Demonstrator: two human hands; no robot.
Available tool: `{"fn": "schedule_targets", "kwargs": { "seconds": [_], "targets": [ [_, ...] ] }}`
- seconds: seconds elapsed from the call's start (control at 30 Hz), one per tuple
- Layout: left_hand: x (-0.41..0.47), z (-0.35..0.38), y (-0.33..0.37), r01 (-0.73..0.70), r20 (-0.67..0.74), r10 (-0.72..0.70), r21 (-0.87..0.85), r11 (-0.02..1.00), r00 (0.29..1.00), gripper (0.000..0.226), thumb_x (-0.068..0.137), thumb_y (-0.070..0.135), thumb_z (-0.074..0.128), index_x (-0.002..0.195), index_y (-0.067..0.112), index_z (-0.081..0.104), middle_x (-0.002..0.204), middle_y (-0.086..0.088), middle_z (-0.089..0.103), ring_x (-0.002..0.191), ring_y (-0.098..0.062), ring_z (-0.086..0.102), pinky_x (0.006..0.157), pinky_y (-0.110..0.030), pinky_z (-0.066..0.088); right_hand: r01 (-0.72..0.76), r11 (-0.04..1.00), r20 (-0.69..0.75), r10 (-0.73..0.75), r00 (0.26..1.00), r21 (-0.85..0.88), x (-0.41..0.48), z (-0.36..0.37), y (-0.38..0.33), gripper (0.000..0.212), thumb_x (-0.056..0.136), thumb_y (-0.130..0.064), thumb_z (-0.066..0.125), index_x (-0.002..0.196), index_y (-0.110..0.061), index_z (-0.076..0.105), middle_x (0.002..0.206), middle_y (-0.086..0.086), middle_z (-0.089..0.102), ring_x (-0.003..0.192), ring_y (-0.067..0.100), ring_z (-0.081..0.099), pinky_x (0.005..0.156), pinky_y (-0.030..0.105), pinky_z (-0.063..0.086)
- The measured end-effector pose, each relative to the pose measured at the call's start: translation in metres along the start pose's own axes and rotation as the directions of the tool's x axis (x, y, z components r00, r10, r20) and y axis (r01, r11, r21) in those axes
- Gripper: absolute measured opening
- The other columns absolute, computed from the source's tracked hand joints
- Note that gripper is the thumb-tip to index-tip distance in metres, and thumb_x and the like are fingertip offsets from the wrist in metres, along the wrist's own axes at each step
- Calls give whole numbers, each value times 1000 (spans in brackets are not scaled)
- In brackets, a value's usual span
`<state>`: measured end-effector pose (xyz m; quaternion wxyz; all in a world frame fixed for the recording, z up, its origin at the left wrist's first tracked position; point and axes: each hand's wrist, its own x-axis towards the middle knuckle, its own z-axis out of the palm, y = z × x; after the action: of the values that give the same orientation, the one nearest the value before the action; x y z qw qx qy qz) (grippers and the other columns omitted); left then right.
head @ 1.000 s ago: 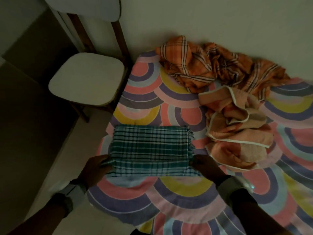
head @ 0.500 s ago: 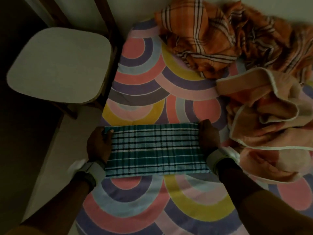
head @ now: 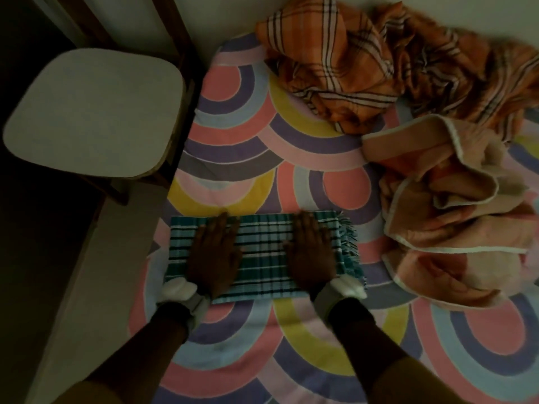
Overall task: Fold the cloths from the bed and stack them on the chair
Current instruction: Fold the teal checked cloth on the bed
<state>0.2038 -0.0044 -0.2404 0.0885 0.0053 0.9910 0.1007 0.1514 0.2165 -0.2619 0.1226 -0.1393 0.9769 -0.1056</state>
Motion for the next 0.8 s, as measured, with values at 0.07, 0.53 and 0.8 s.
{"fn": "schedule_targets", "kwargs": {
  "seconds": [0.07,0.53,0.8],
  "targets": [
    [-13,-1,-18,105,-35,-104,35,994,994,60,93,45,25,144,14,28,150,-17,33,137,-35,32,110,-53,22,-106,994,-7,106,994,-27,-2,-10,26,66,91,-45,25,147,-11,25,155,10,27,142,29,27,114,51,17],
    [-76,-28,72,536,627,-702,-741,-404,337,61,91,39,52,133,-4,38,136,-26,46,122,-39,50,94,-42,48,-552,-272,587,604,540,788,-92,-30,-28,38,83,-33,69,95,2,63,86,18,65,72,30,61,69,41,52],
    [-64,-99,63,154,575,-724,-812,-563,382,43,88,11,59,129,7,49,128,-12,48,107,-33,49,96,-43,44,-319,-568,601,422,678,759,-70,-110,-46,51,79,-11,72,124,-1,51,113,16,63,85,25,63,60,35,51]
  ]
}}
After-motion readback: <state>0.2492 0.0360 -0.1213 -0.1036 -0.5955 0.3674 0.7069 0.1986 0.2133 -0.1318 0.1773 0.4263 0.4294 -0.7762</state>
